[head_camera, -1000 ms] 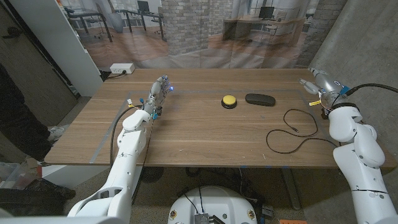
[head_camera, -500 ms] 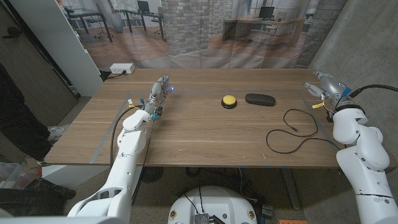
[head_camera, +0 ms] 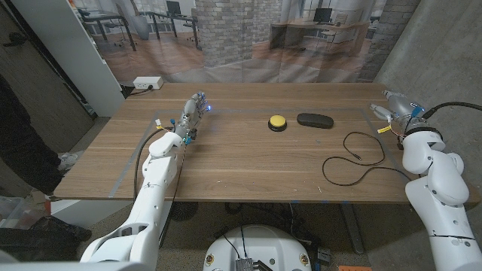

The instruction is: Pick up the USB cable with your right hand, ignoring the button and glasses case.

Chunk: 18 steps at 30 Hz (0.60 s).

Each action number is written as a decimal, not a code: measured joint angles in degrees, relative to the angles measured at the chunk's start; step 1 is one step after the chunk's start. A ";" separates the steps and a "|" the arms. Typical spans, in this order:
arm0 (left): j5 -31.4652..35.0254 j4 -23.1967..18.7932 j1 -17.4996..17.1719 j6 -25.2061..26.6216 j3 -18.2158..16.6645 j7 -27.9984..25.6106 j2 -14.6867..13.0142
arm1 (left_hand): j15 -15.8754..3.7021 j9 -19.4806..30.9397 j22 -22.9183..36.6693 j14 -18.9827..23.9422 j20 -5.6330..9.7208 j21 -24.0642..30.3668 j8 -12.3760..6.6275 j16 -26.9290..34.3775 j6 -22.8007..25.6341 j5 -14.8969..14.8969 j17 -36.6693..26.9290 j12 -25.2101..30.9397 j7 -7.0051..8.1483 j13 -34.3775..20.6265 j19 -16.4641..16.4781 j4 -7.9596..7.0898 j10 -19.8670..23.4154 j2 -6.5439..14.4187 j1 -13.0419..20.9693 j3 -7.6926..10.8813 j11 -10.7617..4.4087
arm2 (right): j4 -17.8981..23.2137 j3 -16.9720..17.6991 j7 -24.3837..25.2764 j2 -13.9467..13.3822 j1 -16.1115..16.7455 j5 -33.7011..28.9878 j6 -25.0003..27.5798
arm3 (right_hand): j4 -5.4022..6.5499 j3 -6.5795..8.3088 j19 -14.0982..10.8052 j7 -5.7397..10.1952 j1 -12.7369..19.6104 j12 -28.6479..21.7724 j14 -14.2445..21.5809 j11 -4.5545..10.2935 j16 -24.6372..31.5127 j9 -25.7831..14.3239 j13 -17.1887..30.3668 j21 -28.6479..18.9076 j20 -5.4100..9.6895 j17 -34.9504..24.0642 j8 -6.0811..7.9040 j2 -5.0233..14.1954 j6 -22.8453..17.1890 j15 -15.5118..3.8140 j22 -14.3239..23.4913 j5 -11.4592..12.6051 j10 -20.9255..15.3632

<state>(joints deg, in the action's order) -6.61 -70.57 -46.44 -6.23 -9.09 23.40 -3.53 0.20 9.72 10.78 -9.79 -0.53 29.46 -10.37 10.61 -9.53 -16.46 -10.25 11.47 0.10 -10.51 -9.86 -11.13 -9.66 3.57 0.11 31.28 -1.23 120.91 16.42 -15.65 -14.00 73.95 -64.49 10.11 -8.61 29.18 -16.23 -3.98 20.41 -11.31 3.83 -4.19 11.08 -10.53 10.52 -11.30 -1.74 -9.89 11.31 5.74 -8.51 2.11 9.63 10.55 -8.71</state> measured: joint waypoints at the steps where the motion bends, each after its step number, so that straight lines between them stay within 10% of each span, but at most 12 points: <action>1: -0.01 0.12 0.08 -0.04 0.00 0.01 -0.01 | 0.00 0.00 0.00 0.00 0.00 0.00 0.00 0.00 0.00 0.00 0.00 0.00 0.00 0.00 0.00 0.00 0.00 0.00 0.00 0.00 0.00 | 0.01 -0.07 -0.21 -0.03 -0.03 -0.26 0.26 | 0.00 0.00 -0.17 0.00 0.04 0.00 0.01 0.00 0.00 0.00 0.00 0.00 0.17 0.00 0.00 0.04 0.00 -0.01 0.00 0.00 0.00; 18: -0.03 1.60 1.02 -0.43 -0.04 -0.01 -0.09 | 0.00 0.00 0.00 0.00 -0.53 -0.23 0.00 0.00 0.00 0.00 0.00 0.00 0.00 0.00 0.10 0.00 0.00 0.00 0.00 0.00 0.00 | -0.28 -1.02 -5.27 -1.12 -0.83 -3.74 4.93 | -0.24 0.24 -0.73 0.30 0.97 0.00 0.70 0.30 0.00 0.00 0.00 0.00 0.10 0.00 0.00 0.54 -0.30 -0.07 0.00 0.00 -0.30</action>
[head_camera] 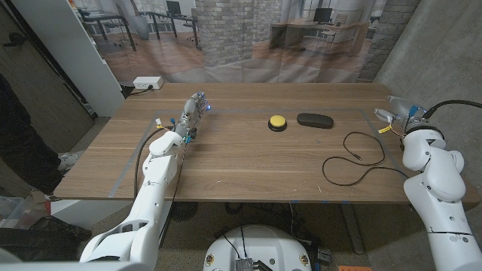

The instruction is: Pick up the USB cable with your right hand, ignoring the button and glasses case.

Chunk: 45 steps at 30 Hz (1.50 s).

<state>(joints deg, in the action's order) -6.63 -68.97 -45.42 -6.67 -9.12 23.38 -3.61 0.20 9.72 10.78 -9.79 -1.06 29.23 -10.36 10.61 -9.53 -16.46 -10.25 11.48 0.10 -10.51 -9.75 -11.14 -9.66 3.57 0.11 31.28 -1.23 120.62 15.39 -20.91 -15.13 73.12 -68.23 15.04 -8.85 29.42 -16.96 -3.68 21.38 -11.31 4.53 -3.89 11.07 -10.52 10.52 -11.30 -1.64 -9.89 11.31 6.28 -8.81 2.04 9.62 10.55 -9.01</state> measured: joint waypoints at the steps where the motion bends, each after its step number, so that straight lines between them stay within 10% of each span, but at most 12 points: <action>1: 0.01 0.04 0.03 -0.02 0.00 -0.01 0.00 | 0.00 0.00 0.00 0.00 0.00 0.00 0.00 0.00 0.00 0.00 0.00 0.00 0.00 0.00 0.00 0.00 0.00 0.00 0.00 0.00 0.00 | -0.04 0.00 -0.32 -0.03 -0.01 -0.18 0.32 | 0.00 0.00 0.00 0.00 0.00 0.00 0.00 0.00 0.00 0.00 0.00 0.00 0.00 0.00 0.00 0.00 0.00 0.00 0.00 0.00 0.00; 45: 0.44 -0.42 -0.02 0.37 0.20 -0.41 0.05 | 0.04 0.00 0.00 -0.03 -0.19 0.00 0.00 0.00 0.00 0.00 0.00 0.00 0.00 0.00 -0.21 -0.08 0.00 0.00 0.00 -0.40 0.00 | -1.89 -0.95 -13.00 -1.38 -1.27 -6.67 8.92 | -0.32 -0.36 -0.30 -0.01 1.28 0.00 1.43 0.52 0.00 -0.29 0.28 0.00 -0.31 -0.12 0.00 -0.23 0.01 0.00 0.00 0.00 -0.52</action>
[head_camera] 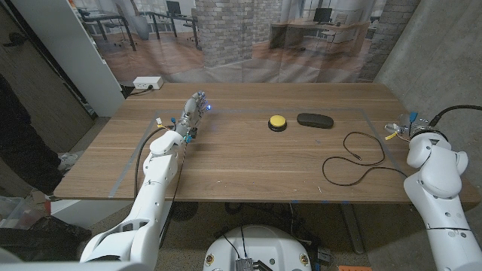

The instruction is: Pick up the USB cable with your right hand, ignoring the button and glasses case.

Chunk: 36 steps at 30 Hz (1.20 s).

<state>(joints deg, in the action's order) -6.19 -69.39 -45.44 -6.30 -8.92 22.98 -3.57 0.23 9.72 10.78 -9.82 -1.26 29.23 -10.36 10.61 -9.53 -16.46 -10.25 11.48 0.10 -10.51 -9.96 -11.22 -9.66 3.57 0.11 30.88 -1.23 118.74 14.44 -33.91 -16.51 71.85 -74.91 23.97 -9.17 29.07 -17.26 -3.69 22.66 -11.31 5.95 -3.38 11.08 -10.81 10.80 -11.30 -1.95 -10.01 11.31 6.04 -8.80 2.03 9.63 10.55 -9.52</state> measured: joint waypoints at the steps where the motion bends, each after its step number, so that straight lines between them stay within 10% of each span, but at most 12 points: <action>1: 0.00 -0.04 -0.02 0.02 0.00 -0.01 0.00 | 0.22 0.00 0.00 -0.22 0.00 0.00 0.00 0.00 0.00 0.00 0.00 0.00 0.00 0.00 0.00 0.00 0.00 0.00 0.00 0.00 0.00 | -0.06 -0.05 -0.32 -0.07 -0.05 -0.13 0.13 | -0.07 -0.07 0.00 0.00 0.00 0.00 0.00 -0.02 0.00 0.00 0.00 0.00 0.00 0.00 0.00 0.00 0.00 0.00 0.00 0.00 -0.02; 36: -0.10 -0.77 -0.42 0.26 -0.15 -0.17 -0.03 | 0.29 0.00 0.00 -0.29 0.01 -0.22 0.00 0.00 0.00 0.00 0.00 0.00 0.00 0.00 0.00 0.00 -0.21 0.00 0.00 0.01 0.21 | -1.63 -3.08 -9.67 -2.97 -1.65 -5.31 2.73 | -0.37 -2.13 -1.76 -0.19 0.61 0.00 1.65 0.81 0.00 0.02 -0.02 0.00 0.51 0.01 0.00 -3.20 -0.19 -0.83 0.00 0.27 -1.44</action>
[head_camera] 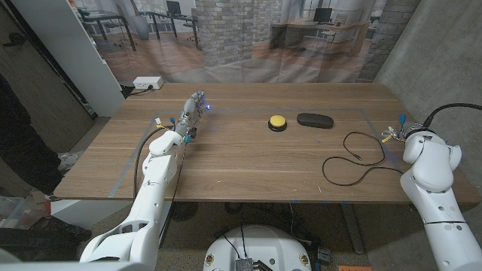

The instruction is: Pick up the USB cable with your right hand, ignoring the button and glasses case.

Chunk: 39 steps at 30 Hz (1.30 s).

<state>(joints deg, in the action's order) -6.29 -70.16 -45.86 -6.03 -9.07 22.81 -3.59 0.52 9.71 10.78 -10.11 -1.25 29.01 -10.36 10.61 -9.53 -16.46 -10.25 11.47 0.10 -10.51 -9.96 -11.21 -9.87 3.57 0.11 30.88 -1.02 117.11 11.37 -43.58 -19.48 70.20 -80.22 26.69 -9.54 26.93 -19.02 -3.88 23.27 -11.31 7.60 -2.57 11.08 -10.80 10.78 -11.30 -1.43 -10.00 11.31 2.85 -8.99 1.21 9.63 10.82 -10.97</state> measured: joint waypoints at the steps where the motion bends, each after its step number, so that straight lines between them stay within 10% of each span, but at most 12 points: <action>1: 0.00 0.01 0.00 0.00 -0.01 0.00 0.00 | 0.00 0.00 0.00 0.00 0.00 0.00 0.00 0.00 0.00 0.00 0.00 0.00 0.00 0.00 0.00 0.00 0.00 0.00 0.00 0.00 0.00 | 0.00 0.00 -0.31 0.00 0.00 -0.18 0.03 | 0.00 0.00 -0.26 -0.02 0.18 0.00 0.19 0.10 0.00 0.00 0.00 0.00 0.13 0.00 0.00 -0.42 -0.02 -0.19 0.00 0.00 -0.10; 39: -0.67 1.92 0.87 -0.46 -0.52 0.40 -0.04 | 0.00 0.00 0.00 0.00 0.00 0.00 0.00 0.00 0.00 0.00 0.00 0.00 0.00 0.00 0.00 0.00 0.00 0.00 0.00 0.00 0.00 | -2.15 -4.87 -15.45 -4.16 -5.11 -6.15 0.80 | 0.78 -2.50 -4.01 -0.11 0.95 -1.33 8.30 0.11 1.95 0.01 0.56 -0.45 0.96 -0.55 0.45 -2.31 -2.38 -2.36 0.12 1.29 -5.42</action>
<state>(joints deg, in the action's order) -6.97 -68.24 -44.99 -6.49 -9.59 23.21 -3.64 0.52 9.72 10.78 -10.11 -1.25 29.01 -10.36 10.61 -9.53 -16.46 -10.25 11.48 0.10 -10.51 -9.96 -11.21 -9.87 3.57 0.11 30.89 -1.02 114.96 6.50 -59.03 -23.63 65.09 -86.37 27.50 -8.77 24.43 -23.02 -3.99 24.23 -12.64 15.90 -2.46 13.03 -10.78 11.34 -11.75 -0.48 -10.55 11.75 0.54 -11.38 -1.15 9.75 12.11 -16.39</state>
